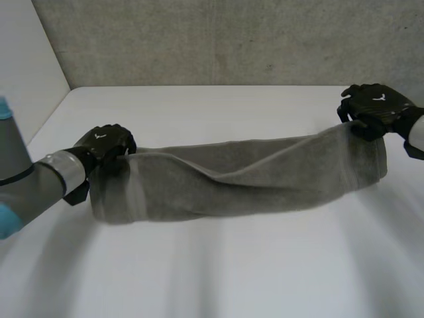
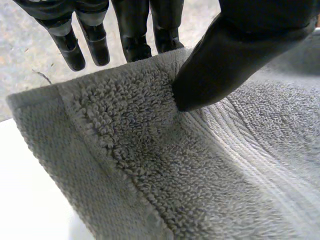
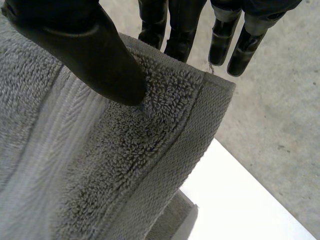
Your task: Fold the towel.
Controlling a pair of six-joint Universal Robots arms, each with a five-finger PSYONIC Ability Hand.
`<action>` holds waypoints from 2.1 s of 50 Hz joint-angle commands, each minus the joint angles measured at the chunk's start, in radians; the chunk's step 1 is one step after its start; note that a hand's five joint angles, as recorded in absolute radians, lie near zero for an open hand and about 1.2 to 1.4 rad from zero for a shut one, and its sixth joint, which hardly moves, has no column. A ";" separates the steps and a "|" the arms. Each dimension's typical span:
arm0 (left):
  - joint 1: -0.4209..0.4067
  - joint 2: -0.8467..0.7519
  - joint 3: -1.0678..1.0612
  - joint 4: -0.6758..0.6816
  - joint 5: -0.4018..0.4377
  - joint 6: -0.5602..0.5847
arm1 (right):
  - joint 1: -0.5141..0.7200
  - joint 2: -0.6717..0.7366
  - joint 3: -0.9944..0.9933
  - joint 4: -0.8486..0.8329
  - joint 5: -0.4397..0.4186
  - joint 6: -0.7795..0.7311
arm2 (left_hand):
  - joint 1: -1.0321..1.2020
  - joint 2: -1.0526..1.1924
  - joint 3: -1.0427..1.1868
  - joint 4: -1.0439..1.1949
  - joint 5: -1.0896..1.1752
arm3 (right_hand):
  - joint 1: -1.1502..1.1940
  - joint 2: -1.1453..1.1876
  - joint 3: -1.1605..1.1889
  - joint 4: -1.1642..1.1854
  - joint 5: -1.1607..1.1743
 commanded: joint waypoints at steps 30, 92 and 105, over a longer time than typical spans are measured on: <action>-0.091 -0.304 0.290 0.175 -0.070 0.057 | 0.101 0.339 -0.218 -0.344 0.217 0.162 | 0.091 0.070 -0.043 -0.050 0.065 | 0.106 0.076 -0.021 -0.059 0.075; -0.070 0.098 -0.267 0.161 -0.130 0.090 | -0.110 -0.040 0.405 -0.177 0.137 -0.214 | -1.130 -1.152 -0.043 -0.050 -1.157 | -0.654 -0.683 -0.021 -0.059 -0.685; -0.062 0.102 -0.268 0.164 -0.130 0.088 | -0.116 0.043 0.389 -0.315 0.120 -0.214 | -1.130 -1.152 -0.043 -0.050 -1.157 | -0.583 -0.612 -0.021 -0.059 -0.614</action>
